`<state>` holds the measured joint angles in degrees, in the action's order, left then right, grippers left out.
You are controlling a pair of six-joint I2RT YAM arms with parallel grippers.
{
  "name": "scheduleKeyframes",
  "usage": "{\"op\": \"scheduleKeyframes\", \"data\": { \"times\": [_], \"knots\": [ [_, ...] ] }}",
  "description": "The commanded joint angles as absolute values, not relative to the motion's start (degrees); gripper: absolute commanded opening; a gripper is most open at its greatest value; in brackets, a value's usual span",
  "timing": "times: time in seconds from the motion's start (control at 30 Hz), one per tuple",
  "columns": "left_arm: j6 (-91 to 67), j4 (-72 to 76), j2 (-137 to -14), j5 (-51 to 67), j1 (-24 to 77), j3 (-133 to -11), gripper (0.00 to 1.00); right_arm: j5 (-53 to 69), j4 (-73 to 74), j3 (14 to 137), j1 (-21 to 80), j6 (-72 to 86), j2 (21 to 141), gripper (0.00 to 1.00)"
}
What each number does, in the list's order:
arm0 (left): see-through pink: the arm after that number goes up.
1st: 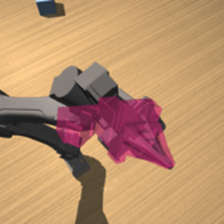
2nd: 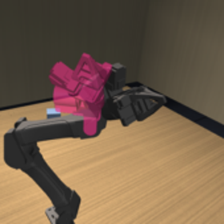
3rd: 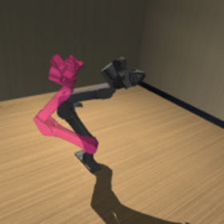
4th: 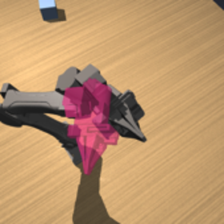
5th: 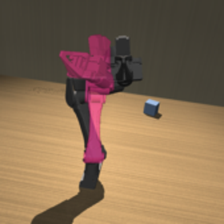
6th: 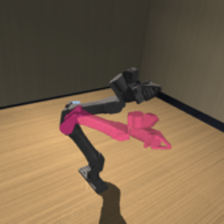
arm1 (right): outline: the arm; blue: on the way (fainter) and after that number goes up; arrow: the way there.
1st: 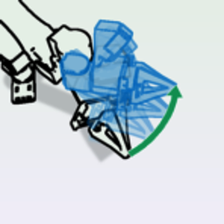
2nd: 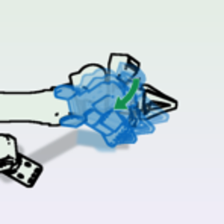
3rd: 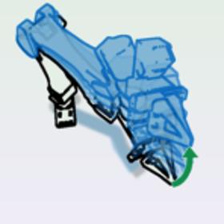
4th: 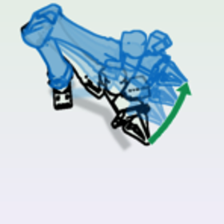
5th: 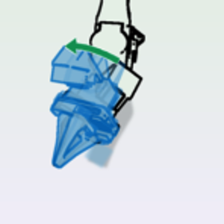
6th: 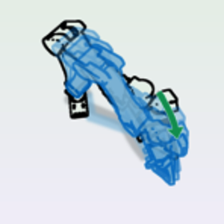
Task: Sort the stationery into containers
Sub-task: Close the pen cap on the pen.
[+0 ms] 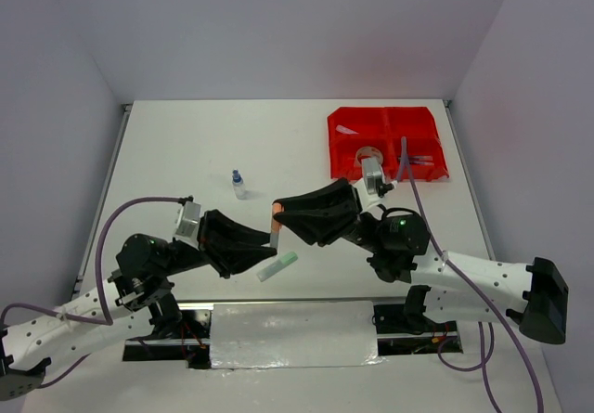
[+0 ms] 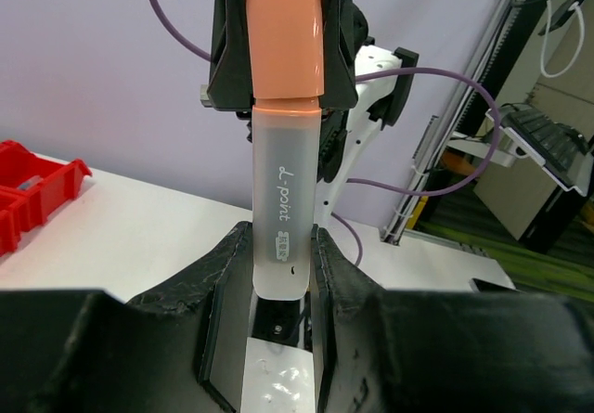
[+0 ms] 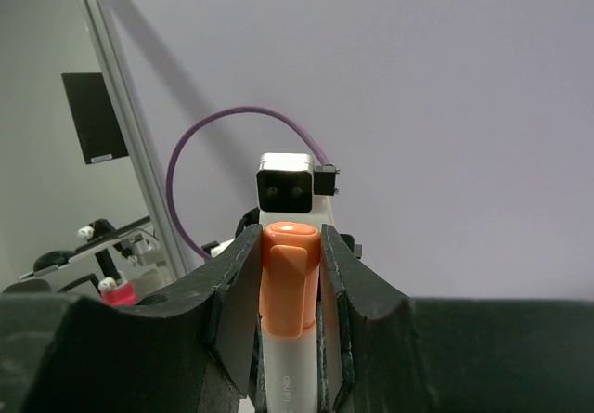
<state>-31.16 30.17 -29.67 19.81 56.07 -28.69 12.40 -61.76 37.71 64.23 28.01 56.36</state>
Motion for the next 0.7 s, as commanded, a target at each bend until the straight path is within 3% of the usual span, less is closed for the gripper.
{"op": "scheduleKeyframes", "data": {
  "times": [0.0,0.17,0.27,0.47,0.67],
  "knots": [
    [-27.34,34.28,-27.86,17.32,56.34,-30.06,0.0,10.99,-62.67,37.09,65.21,26.98,56.16,0.05],
    [-24.62,32.79,-28.3,17.49,56.34,-31.99,0.0,11.6,-63.19,37.0,65.56,27.86,56.87,0.26],
    [-23.56,31.91,-29.18,17.4,56.34,-32.61,0.0,11.42,-63.98,36.48,66.09,26.64,56.78,0.3],
    [-23.64,32.16,-30.32,18.01,56.34,-32.43,0.0,12.21,-66.53,34.81,67.5,21.8,55.37,0.29],
    [-24.43,33.05,-29.88,19.24,56.34,-32.17,0.0,16.16,-68.29,34.01,67.76,19.16,54.05,0.2]
  ]
}}
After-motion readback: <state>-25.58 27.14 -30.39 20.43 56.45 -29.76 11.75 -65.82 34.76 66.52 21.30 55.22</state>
